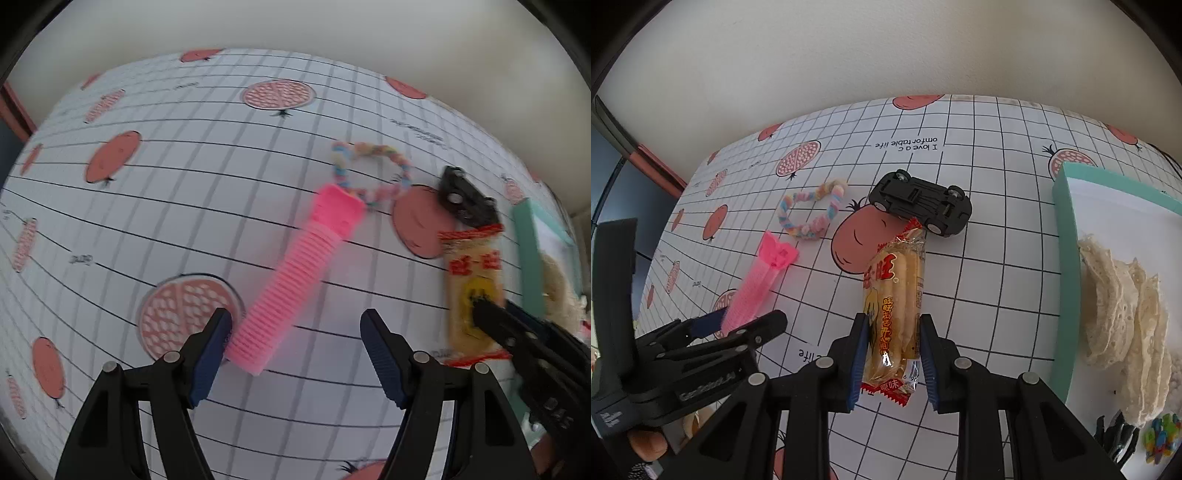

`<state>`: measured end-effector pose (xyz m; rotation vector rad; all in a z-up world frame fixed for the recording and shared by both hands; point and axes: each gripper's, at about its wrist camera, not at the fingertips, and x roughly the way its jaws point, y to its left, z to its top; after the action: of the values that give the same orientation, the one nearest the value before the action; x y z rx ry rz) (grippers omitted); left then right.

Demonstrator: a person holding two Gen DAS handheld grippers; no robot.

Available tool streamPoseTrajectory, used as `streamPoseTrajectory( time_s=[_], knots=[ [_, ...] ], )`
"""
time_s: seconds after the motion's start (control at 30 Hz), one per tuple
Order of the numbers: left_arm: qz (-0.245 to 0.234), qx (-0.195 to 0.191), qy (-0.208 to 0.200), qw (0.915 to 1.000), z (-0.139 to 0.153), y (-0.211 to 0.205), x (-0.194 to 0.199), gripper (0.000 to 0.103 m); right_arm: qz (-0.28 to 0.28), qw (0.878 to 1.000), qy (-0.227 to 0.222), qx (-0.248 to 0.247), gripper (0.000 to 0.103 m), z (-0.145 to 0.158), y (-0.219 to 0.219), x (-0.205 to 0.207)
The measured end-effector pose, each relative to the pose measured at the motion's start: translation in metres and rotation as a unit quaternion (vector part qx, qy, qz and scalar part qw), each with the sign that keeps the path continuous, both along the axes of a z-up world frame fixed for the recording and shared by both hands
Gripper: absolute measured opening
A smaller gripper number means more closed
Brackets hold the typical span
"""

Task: Organize objects
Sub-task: 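Align and close the left gripper on the pink hair roller while the right holds the packet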

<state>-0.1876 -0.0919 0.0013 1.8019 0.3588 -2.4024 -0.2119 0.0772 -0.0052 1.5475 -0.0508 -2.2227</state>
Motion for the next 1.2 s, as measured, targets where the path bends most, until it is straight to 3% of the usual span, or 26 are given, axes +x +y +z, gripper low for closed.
streamPoseTrajectory(
  time_s=[0.1,0.37,0.43,0.6,0.67,0.9,0.93,1.2],
  knots=[
    [-0.004,0.050,0.005,0.9987,0.002,0.002,0.002,0.073,-0.002,1.000,-0.001,0.001,0.029,0.000,0.002,0.000],
    [0.004,0.070,0.049,0.9963,0.018,0.005,0.005,0.073,-0.003,1.000,-0.002,0.002,0.029,0.000,0.005,0.000],
    [0.012,0.059,0.054,0.9967,0.020,0.003,0.003,0.073,-0.002,1.000,-0.001,0.003,0.029,0.000,0.005,0.000],
    [0.004,-0.012,0.059,0.9981,0.015,0.007,-0.001,0.073,-0.001,1.000,0.000,0.005,0.029,0.000,0.004,0.000],
    [-0.002,-0.022,0.056,0.9982,0.008,0.004,-0.008,0.069,-0.001,1.000,0.000,0.005,0.029,0.000,0.004,0.000],
    [-0.007,-0.020,0.050,0.9985,-0.001,-0.005,0.000,0.054,0.002,1.000,0.003,0.010,0.029,0.001,0.002,0.001],
    [-0.051,-0.011,0.065,0.9965,0.000,-0.008,0.004,0.052,0.002,1.000,0.003,0.011,0.029,0.001,0.002,0.001],
    [-0.037,-0.016,0.055,0.9977,-0.009,-0.020,0.006,0.036,0.008,1.000,0.008,0.017,0.029,0.002,0.000,0.002]
  ],
)
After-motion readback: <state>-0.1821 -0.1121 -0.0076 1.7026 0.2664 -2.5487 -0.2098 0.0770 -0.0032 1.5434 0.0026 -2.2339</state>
